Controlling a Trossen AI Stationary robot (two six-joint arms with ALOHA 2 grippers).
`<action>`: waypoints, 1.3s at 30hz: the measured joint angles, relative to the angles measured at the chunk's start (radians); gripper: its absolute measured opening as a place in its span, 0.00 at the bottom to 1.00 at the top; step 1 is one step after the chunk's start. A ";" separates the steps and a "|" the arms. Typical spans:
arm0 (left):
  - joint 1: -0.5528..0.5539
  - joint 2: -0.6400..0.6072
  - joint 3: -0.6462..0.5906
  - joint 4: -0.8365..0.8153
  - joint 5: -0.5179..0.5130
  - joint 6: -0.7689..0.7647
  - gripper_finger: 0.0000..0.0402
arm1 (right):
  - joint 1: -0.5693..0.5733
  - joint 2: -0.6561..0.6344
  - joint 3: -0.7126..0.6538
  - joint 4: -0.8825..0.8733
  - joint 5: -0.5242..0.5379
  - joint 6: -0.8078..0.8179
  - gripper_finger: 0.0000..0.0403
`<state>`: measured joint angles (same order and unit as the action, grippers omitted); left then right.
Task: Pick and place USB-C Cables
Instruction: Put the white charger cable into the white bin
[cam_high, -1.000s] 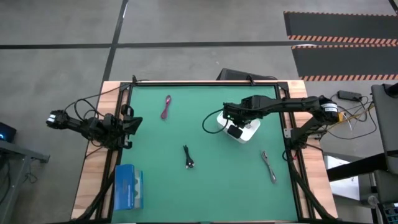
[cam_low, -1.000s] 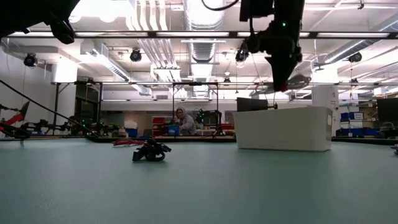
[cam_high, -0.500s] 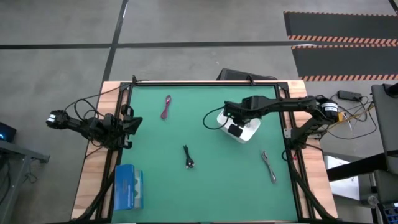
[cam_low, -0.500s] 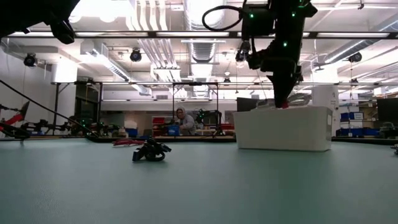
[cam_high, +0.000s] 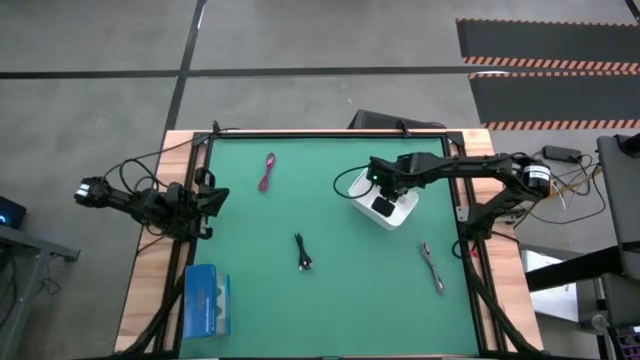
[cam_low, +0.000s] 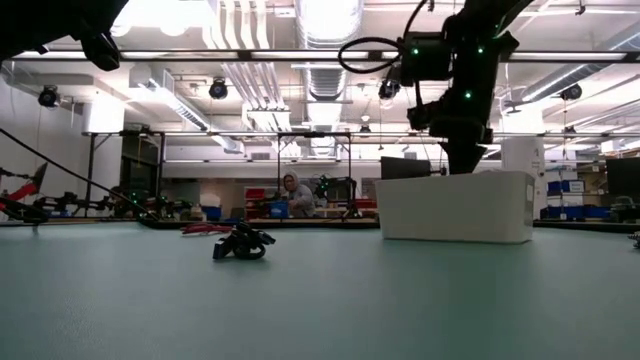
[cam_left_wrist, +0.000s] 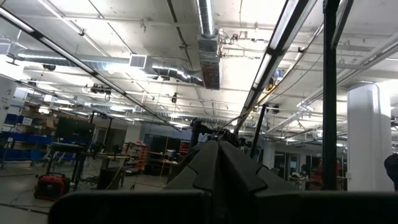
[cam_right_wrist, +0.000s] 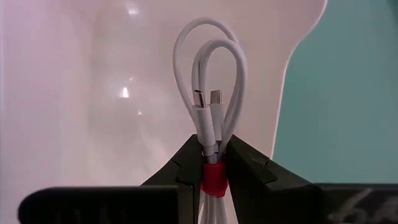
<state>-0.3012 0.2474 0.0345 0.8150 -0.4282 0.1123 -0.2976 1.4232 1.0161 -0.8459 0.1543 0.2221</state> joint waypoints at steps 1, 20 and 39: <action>0.000 0.000 0.000 0.000 0.000 0.000 0.00 | -0.007 -0.005 -0.005 0.001 -0.025 -0.002 0.12; 0.000 0.000 0.000 0.006 0.000 -0.001 0.00 | -0.057 -0.005 -0.026 0.046 -0.050 -0.040 0.12; 0.000 0.000 0.000 0.006 0.000 -0.001 0.00 | -0.068 -0.004 -0.089 0.157 -0.049 -0.040 0.12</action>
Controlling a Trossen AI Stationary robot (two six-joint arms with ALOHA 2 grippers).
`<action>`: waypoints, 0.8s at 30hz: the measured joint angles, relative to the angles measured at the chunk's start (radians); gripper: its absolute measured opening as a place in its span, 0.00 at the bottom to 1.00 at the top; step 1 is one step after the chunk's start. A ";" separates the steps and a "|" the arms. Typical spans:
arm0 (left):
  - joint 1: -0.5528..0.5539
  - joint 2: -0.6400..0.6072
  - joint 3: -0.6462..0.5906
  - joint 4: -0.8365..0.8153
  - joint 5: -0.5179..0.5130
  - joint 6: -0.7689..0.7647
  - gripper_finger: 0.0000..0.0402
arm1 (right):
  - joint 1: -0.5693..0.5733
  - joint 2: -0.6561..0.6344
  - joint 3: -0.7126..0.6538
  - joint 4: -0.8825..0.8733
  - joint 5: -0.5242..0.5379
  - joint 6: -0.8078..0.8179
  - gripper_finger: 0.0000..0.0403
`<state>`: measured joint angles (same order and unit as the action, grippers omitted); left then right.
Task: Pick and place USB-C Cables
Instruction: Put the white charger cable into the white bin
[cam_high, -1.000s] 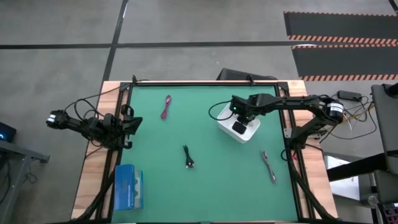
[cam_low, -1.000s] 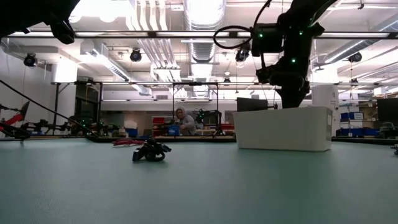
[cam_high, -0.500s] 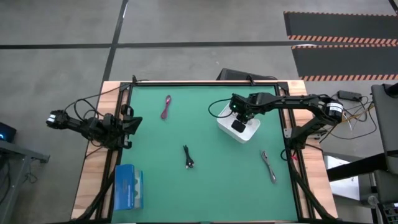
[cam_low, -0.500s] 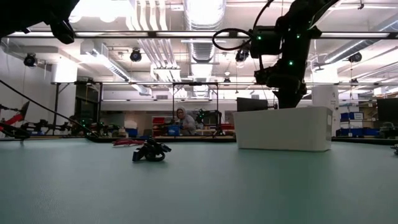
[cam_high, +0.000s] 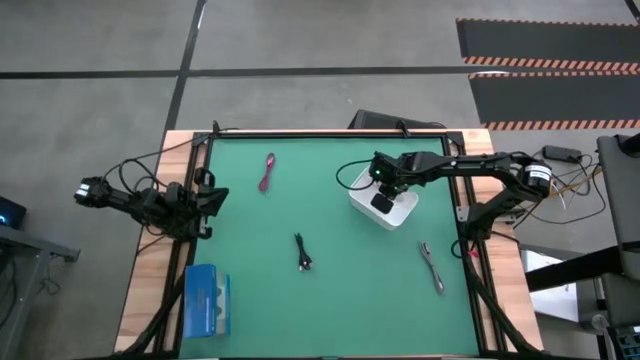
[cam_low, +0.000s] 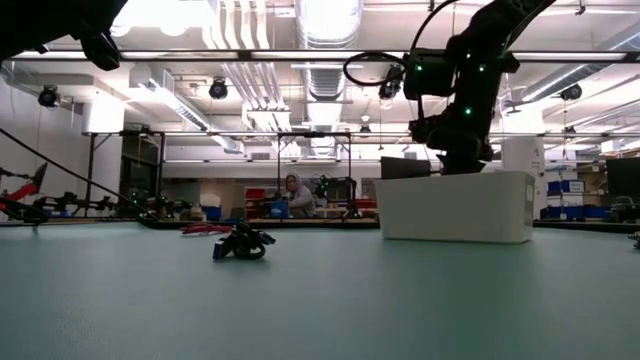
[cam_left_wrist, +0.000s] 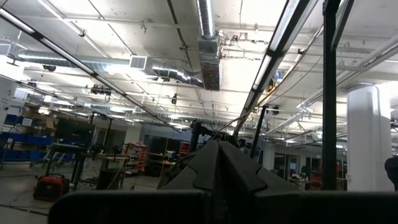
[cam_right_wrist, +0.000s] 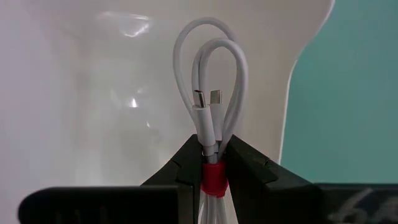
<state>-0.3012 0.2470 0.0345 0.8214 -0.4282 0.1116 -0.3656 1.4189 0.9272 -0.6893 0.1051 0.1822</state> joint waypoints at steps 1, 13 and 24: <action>0.000 0.000 0.000 0.000 0.000 0.000 0.00 | 0.000 0.000 -0.002 0.006 0.000 0.000 0.12; 0.000 0.000 0.000 0.000 0.000 0.000 0.00 | 0.000 0.000 -0.006 0.046 0.000 0.006 0.12; 0.000 0.000 0.000 0.000 0.000 0.000 0.00 | 0.000 0.000 -0.067 0.102 -0.004 0.029 0.12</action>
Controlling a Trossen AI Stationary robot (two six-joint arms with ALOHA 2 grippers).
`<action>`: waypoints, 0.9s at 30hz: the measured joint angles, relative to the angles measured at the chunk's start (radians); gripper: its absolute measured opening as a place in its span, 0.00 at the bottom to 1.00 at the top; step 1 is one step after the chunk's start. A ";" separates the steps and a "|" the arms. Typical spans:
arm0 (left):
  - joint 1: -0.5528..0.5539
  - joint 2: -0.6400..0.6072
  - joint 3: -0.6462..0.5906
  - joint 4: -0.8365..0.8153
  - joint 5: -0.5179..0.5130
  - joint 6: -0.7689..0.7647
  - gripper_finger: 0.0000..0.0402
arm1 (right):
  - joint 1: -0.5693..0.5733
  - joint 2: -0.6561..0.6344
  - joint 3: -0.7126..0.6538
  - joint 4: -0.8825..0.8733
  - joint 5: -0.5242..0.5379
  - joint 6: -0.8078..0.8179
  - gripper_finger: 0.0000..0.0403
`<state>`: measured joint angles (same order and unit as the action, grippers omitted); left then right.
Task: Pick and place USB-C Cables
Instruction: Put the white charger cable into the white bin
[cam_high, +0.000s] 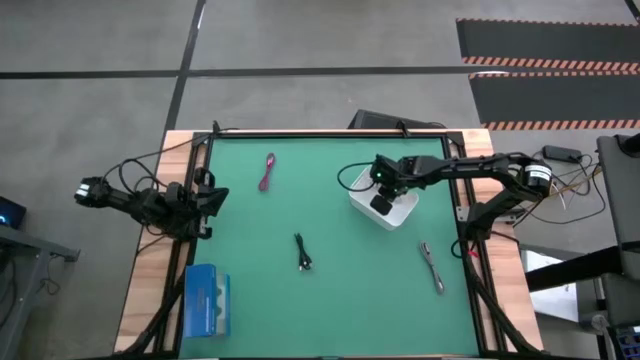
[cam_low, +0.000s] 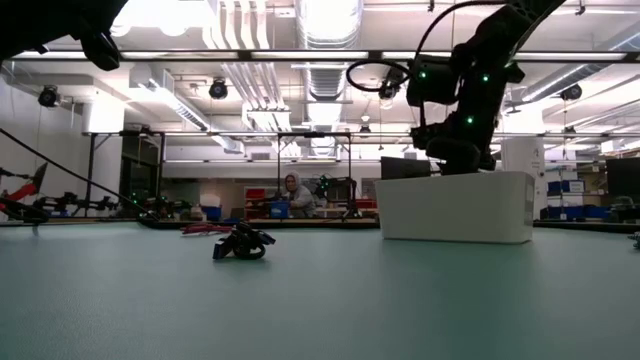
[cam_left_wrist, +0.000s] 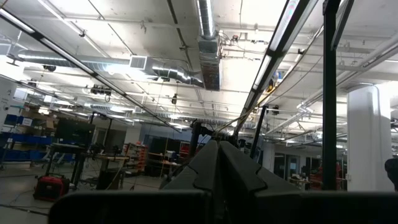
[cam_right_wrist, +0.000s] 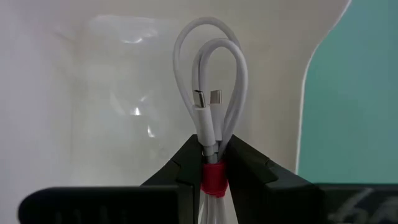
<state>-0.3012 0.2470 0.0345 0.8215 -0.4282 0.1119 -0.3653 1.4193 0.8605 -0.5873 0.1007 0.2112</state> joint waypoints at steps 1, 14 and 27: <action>0.000 0.000 0.000 0.000 0.000 0.000 0.00 | 0.000 0.000 -0.005 0.005 -0.002 0.000 0.12; 0.000 0.000 0.000 0.000 0.000 0.000 0.00 | 0.001 0.000 -0.020 0.062 -0.024 0.017 0.12; 0.000 0.000 0.000 0.000 0.000 0.000 0.00 | 0.001 0.000 -0.021 0.074 -0.031 0.027 0.12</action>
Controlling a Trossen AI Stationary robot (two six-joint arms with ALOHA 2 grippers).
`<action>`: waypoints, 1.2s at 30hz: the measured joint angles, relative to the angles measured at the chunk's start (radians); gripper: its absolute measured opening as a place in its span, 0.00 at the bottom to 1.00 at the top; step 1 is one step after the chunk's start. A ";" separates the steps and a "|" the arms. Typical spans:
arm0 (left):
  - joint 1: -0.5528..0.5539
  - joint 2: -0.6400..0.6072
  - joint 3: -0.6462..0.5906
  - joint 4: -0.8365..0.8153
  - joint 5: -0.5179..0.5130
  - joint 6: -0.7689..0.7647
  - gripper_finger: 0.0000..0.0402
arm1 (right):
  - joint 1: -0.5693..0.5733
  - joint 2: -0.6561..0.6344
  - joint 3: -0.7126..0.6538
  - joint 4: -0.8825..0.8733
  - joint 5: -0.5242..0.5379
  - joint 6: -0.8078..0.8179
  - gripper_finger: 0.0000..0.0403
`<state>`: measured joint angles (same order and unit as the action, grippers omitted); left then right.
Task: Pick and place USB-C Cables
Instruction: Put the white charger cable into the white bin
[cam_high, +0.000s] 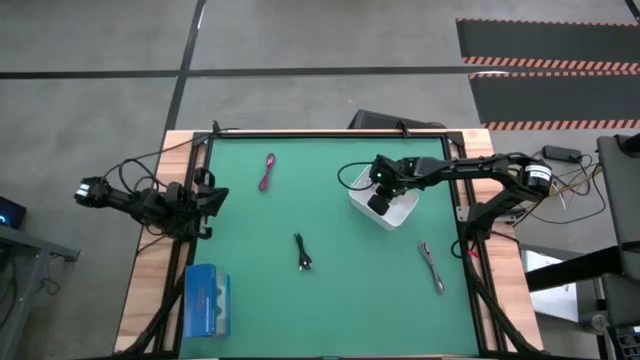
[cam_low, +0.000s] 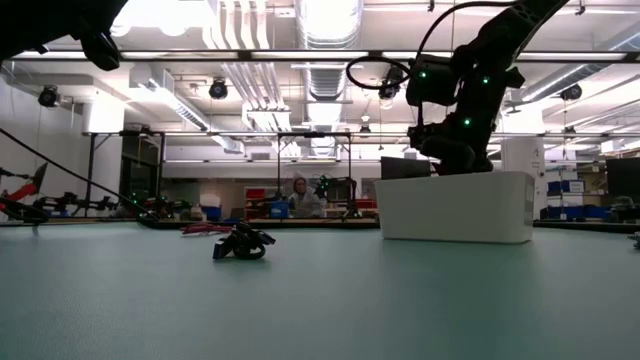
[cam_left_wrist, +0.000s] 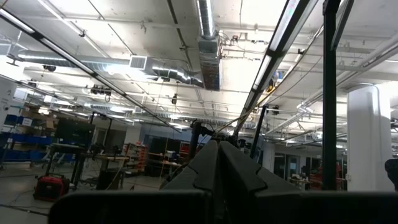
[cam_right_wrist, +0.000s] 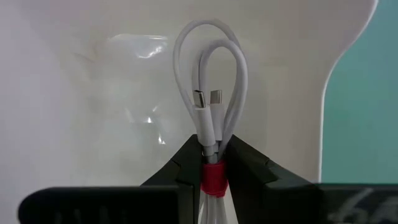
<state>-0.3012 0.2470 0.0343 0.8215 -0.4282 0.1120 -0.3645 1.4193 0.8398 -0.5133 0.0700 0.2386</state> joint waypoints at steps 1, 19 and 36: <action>0.000 0.000 0.000 0.000 0.000 0.000 0.00 | 0.000 0.000 -0.001 0.001 0.000 0.000 0.12; 0.000 0.000 0.000 0.000 0.000 0.000 0.00 | 0.000 0.000 -0.026 0.011 0.000 -0.005 0.12; 0.000 0.000 0.000 0.001 0.000 0.000 0.00 | 0.000 0.000 -0.026 0.021 0.001 -0.003 0.26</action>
<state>-0.3012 0.2470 0.0343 0.8223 -0.4282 0.1120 -0.3648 1.4193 0.8140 -0.4919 0.0711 0.2351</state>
